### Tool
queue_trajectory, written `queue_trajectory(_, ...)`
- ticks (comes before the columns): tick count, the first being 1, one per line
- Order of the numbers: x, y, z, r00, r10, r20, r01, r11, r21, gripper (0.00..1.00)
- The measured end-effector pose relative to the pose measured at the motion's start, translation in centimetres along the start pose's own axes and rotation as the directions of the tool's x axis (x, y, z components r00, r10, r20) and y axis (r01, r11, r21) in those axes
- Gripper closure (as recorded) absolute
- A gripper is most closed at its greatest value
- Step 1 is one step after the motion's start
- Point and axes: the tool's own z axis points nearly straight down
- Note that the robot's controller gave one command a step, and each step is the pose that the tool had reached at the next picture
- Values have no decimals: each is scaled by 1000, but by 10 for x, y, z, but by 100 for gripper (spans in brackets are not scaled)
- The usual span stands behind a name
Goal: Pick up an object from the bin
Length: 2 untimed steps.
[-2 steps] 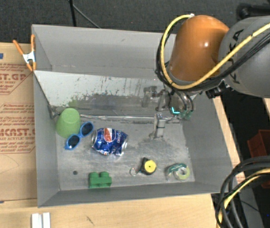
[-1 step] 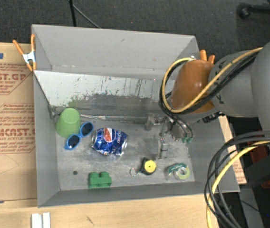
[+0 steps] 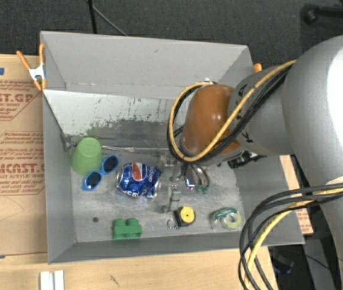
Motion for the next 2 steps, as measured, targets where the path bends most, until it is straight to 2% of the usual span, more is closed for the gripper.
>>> queue_trajectory(1, 78, -12, -31, 988, -156, -2, 156, 988, 5, 0)
queue_trajectory(2, 70, -54, 0, 999, -48, 6, 48, 999, 5, 0)
